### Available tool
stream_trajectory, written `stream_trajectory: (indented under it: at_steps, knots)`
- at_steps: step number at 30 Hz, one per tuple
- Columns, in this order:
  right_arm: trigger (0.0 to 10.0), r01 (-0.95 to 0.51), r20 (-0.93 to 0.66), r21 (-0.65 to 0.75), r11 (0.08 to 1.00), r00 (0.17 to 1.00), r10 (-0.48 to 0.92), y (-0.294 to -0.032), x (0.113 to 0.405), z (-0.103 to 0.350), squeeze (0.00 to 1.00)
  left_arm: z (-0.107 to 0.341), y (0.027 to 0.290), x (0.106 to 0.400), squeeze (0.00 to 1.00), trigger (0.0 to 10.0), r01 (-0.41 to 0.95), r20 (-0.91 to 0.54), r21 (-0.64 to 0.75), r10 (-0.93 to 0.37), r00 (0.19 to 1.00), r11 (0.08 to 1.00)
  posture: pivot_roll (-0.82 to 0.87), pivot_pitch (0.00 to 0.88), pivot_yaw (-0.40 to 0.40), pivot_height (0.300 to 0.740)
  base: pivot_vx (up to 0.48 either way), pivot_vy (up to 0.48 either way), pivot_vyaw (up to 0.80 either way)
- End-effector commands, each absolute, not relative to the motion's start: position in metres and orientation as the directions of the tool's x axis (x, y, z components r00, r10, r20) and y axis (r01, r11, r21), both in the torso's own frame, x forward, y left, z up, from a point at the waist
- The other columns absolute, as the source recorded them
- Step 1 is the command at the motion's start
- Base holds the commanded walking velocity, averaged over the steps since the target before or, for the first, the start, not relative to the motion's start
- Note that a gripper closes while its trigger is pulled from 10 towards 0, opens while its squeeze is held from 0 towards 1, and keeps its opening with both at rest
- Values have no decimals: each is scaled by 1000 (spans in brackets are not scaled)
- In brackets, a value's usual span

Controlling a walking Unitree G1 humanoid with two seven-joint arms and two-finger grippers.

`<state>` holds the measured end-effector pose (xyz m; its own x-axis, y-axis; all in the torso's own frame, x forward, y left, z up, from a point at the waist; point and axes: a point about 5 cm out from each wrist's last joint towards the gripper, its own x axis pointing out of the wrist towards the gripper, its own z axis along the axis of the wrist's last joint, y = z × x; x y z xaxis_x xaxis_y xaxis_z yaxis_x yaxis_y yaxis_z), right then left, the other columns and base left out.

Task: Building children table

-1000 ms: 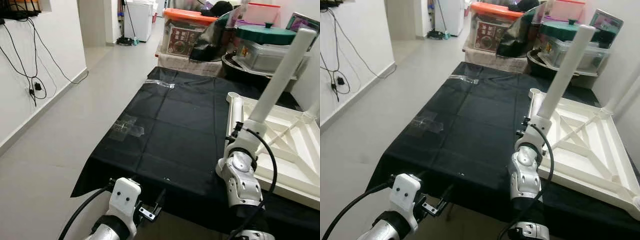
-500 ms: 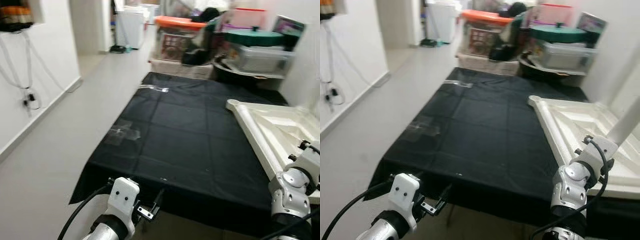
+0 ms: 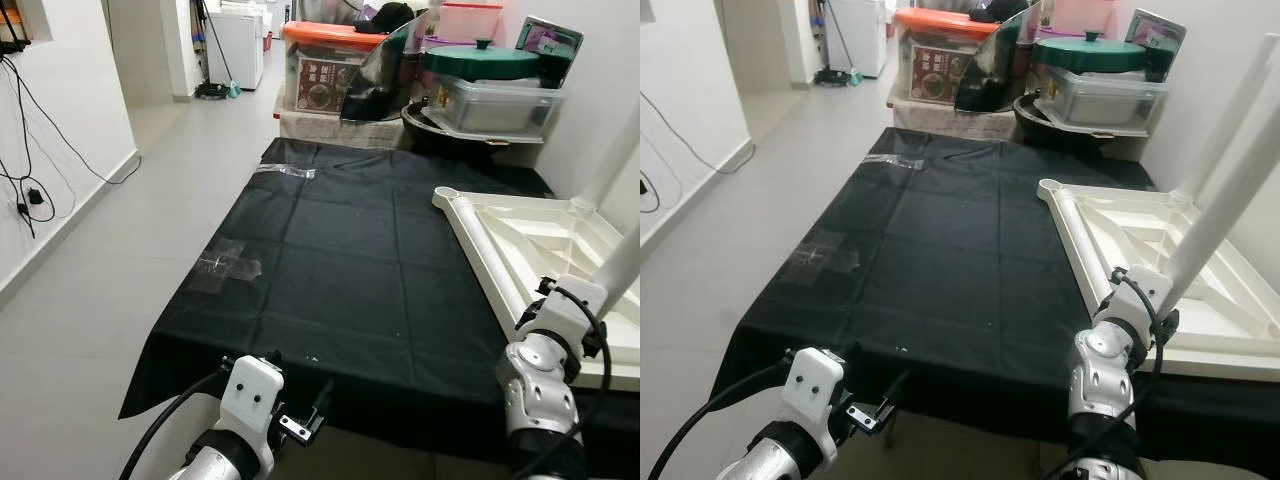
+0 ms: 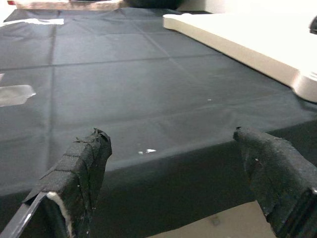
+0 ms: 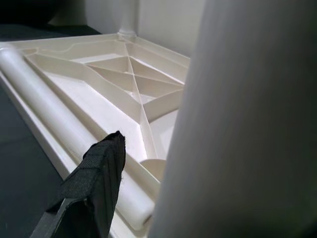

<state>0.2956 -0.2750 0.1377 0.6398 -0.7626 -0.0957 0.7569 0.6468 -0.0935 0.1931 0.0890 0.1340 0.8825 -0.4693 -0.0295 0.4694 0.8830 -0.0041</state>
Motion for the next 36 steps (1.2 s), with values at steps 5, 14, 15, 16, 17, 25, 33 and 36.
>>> stream_trajectory:
  at_steps: [5, 14, 15, 16, 17, 25, 33, 36]
  knots:
    - [10000, 701, -117, -138, 700, 690, -714, -264, 280, 133, 0, 131, 90, 194, 0, 10000, 473, -35, -10, -473, 880, 881, 207, 27, -95, 740, 0, 0, 0]
    - [10000, 575, -150, -215, 790, 779, -608, -243, 238, 129, 0, 130, 92, 197, 0, 10000, 474, -37, -7, -474, 880, 881, 189, 22, -82, 740, 0, 0, 0]
    - [10000, 547, -151, -226, 806, 798, -584, -240, 234, 132, 0, 130, 92, 198, 0, 10000, 473, -37, -6, -473, 880, 881, 189, 22, -82, 740, 0, 0, 0]
    - [10000, 529, -155, -232, 816, 808, -568, -238, 231, 134, 0, 130, 92, 198, 0, 10000, 473, -37, -6, -473, 880, 881, 189, 22, -82, 740, 0, 0, 0]
    - [10000, 529, -155, -232, 816, 808, -568, -238, 231, 134, 0, 130, 92, 198, 0, 10000, 473, -37, -6, -473, 880, 881, 189, 22, -82, 740, 0, 0, 0]
    - [10000, 121, -159, -152, 981, 977, -145, -186, 228, 146, 0, 128, 93, 202, 0, 10000, 475, -38, -3, -474, 880, 880, 177, 10, -91, 740, 0, 0, 0]
    - [10000, -144, -60, -22, 989, 988, 142, -125, 272, 160, 0, 130, 90, 200, 0, 10000, 472, -30, -6, -472, 881, 881, 211, 13, -114, 740, 0, 0, 0]
    - [10000, -136, -57, -37, 990, 989, 134, -114, 300, 158, 0, 132, 88, 198, 0, 10000, 471, -26, 0, -471, 882, 882, 222, 18, -124, 740, 0, 0, 0]
